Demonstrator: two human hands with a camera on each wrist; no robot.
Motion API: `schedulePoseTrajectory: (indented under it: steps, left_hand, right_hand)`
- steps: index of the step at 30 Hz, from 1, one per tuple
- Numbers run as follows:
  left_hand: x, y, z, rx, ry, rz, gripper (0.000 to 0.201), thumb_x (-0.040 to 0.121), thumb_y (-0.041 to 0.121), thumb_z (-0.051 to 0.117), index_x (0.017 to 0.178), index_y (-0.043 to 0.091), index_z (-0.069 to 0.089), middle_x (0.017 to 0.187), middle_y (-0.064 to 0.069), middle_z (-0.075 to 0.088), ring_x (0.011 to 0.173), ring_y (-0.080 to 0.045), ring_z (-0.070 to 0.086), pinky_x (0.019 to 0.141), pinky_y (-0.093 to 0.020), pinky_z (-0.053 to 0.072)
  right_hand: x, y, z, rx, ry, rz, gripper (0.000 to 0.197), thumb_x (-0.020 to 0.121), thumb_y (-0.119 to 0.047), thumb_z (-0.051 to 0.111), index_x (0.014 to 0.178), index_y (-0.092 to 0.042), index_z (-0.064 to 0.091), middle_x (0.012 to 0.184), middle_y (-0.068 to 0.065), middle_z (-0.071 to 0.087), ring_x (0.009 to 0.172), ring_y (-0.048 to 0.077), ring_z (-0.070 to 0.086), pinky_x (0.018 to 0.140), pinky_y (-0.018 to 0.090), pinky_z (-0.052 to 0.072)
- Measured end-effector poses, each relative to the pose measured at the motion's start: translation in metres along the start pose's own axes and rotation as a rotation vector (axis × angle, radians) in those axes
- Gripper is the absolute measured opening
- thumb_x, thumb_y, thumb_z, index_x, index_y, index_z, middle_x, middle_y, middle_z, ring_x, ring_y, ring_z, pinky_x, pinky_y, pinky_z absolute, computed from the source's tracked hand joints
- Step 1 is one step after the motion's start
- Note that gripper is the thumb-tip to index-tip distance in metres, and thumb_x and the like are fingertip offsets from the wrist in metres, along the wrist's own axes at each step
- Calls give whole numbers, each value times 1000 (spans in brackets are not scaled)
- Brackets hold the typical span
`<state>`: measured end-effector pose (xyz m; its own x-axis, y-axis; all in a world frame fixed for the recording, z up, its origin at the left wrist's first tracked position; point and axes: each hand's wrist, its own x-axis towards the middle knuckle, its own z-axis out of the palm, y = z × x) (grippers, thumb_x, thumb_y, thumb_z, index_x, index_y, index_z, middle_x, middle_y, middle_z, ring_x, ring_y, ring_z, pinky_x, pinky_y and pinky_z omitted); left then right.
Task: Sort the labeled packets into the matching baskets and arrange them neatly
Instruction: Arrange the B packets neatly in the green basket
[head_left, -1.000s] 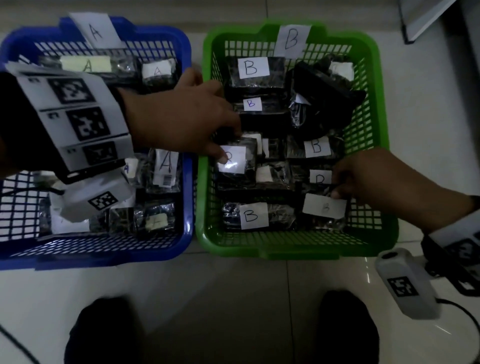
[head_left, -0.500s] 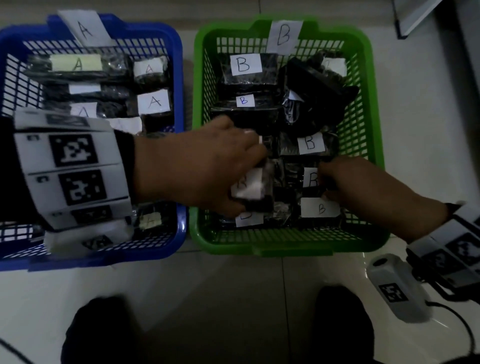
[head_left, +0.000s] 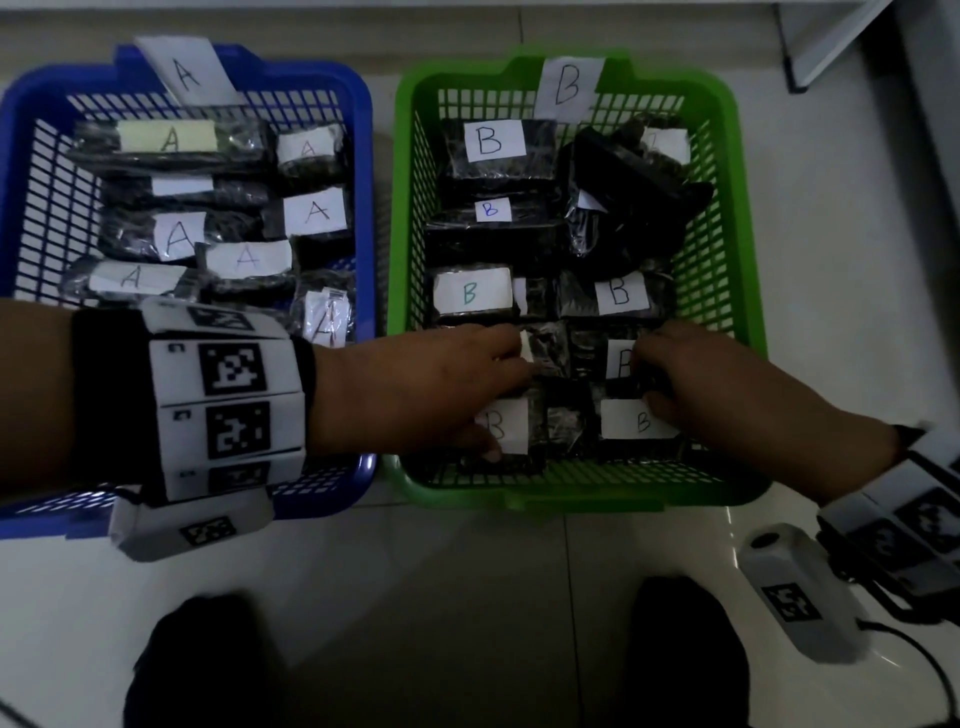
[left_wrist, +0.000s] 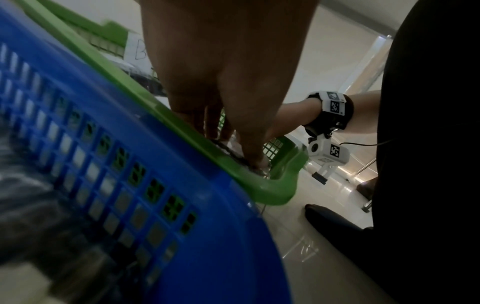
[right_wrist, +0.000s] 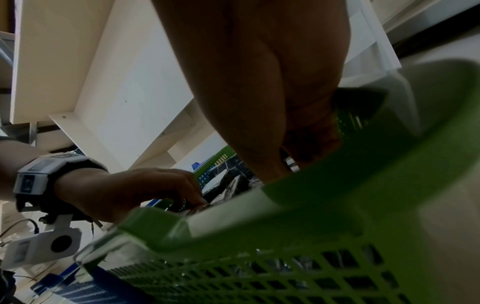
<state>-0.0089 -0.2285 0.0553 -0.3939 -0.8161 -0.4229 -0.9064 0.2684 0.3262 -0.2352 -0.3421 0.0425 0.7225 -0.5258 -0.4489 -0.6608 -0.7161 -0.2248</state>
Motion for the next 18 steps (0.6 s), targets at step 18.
schedulePoseTrajectory:
  steps: [18]
  left_hand:
    - [16, -12, -24, -452, 394, -137, 30, 83, 21, 67, 111, 24, 55, 103, 6, 57, 92, -10, 56, 75, -20, 49]
  right_hand:
    - [-10, -42, -2, 785, -147, 97, 16, 80, -26, 70, 94, -33, 63, 92, -9, 67, 84, 2, 63, 75, 26, 54]
